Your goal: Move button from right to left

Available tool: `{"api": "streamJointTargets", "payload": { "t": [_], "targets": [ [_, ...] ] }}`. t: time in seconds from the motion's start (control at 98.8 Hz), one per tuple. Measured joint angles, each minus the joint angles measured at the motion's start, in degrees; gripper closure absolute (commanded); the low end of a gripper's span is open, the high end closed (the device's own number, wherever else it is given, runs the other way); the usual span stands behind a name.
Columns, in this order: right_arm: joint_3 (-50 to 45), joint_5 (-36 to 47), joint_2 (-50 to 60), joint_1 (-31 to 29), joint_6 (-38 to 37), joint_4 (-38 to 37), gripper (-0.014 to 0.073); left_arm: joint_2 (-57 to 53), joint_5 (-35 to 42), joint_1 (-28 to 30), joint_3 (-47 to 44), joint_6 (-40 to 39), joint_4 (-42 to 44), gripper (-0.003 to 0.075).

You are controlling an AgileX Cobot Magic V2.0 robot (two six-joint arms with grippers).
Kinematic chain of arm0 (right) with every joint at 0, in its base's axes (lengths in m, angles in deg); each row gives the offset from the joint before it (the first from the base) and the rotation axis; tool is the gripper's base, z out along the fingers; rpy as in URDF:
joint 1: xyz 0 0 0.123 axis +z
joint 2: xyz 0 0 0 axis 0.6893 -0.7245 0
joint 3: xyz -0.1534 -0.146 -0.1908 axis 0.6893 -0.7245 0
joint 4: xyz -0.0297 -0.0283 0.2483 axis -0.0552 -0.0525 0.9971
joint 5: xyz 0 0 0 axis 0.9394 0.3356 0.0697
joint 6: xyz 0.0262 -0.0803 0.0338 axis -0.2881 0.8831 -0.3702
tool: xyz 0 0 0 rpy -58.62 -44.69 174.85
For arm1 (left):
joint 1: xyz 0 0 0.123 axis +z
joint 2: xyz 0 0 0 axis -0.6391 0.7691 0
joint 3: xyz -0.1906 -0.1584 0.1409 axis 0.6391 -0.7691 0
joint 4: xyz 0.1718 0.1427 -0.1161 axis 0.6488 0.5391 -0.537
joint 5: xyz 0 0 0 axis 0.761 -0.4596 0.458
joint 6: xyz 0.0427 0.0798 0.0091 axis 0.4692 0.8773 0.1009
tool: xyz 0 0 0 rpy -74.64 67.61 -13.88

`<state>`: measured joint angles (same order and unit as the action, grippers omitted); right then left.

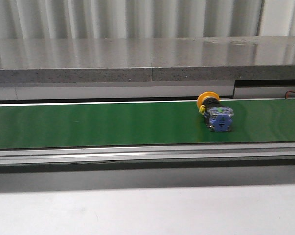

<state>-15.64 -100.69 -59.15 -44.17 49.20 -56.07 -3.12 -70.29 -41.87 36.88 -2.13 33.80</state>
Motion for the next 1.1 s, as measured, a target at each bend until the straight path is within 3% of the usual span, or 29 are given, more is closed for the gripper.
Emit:
{"api": "streamJointTargets", "payload": {
  "t": [0.091, 0.162, 0.314, 0.617, 0.911, 1.103],
  "targets": [
    [0.00, 0.00, 0.00, 0.00, 0.00, 0.00, 0.0661, 3.35, -0.07, 0.00, 1.47, 0.00, 0.24, 0.0145],
    [0.00, 0.00, 0.00, 0.00, 0.00, 0.00, 0.0661, 5.82, -0.69, 0.00, 2.64, 0.00, 0.24, 0.0087],
    [0.00, 0.00, 0.00, 0.00, 0.00, 0.00, 0.0661, 10.03, -3.74, 0.00, 5.65, 0.00, -0.93, 0.0116],
    [0.00, 0.00, 0.00, 0.00, 0.00, 0.00, 0.0661, 21.18, -11.16, 0.00, 13.75, 0.14, -15.13, 0.0125],
    [0.00, 0.00, 0.00, 0.00, 0.00, 0.00, 0.0661, 37.86, -21.22, 0.00, 22.11, 9.20, -32.91, 0.0125],
    [0.00, 0.00, 0.00, 0.00, 0.00, 0.00, 0.0661, 47.35, -22.32, -3.85, 28.33, 10.80, -35.96, 0.0125]
  ]
}}
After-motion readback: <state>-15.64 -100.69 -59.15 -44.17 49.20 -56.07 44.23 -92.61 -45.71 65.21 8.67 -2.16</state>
